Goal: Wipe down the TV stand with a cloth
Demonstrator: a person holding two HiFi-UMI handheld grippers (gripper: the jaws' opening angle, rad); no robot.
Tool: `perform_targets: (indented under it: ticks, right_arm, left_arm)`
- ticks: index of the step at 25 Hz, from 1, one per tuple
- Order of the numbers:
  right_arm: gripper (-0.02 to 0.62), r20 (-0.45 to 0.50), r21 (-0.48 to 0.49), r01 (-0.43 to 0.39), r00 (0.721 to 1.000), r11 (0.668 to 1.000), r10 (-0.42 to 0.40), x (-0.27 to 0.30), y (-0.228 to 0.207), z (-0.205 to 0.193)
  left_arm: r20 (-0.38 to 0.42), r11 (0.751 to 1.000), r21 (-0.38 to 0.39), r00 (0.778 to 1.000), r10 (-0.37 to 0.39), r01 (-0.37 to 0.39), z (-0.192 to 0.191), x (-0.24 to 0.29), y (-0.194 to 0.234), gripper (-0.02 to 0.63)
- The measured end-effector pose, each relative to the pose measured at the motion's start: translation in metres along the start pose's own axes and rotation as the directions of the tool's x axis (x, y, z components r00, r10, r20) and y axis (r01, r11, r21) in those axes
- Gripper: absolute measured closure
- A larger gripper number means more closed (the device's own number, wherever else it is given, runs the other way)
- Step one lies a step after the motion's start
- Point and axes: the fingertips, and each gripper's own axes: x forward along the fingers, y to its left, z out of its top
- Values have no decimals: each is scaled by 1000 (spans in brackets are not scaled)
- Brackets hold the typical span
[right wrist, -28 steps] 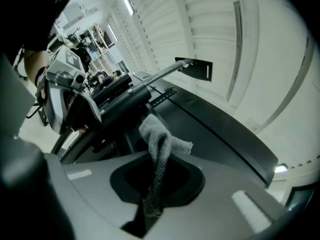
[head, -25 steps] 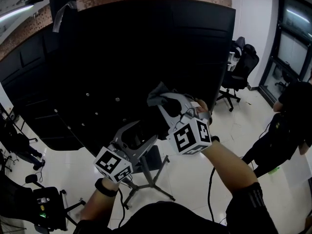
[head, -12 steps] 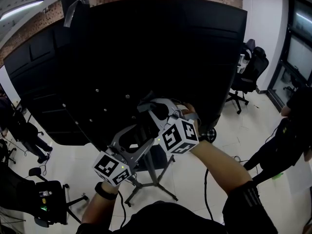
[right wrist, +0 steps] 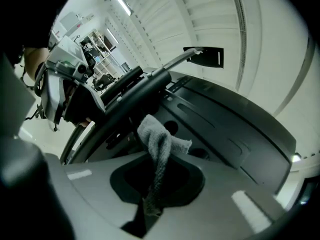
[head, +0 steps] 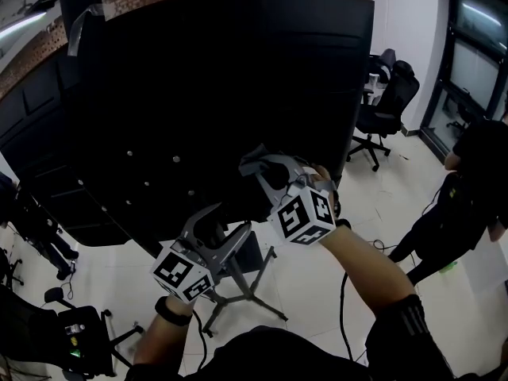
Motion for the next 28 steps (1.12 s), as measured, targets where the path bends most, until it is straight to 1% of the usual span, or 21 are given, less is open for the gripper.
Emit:
perform_targets:
  ticks: [6,9,12,14,17,20,24,28]
  right_arm:
    - [572,-61,30,54,997,998,-52,-20,-22,-32]
    - [572,-93,63,92,992,994,-86,-31,-33,-46]
    - [572,-110,96,121,988,988,-111,-38,-40,-52]
    - [572,-99,115,130,988,985,-119,-42,-41,-47]
    - [572,-44,123,122,992,985,-117,-48,-37,-22]
    - [572,2,88,114,993,990,-115,-50,-26,12]
    - [572,34,31,94,995,995,-95,-44,-3,69]
    - [572,79,-8,73,994,997,-72,-28,28,130]
  left_arm:
    - [-16,999,-6,999,-35,35,-7,12,-12,334]
    - [-31,999,-7,998,-50,49,-10,16,-18,334]
    - [-42,998,-9,997,-59,59,-12,15,-21,335]
    - [-45,998,-10,997,-64,63,-13,11,-21,334]
    - [-44,998,-8,997,-61,61,-11,0,-17,334]
    - [-42,999,-6,998,-50,49,-9,-21,-6,334]
    - [-35,1000,1,999,-21,21,-5,-61,15,334]
    - [-23,1000,21,1000,17,-16,11,-109,38,334]
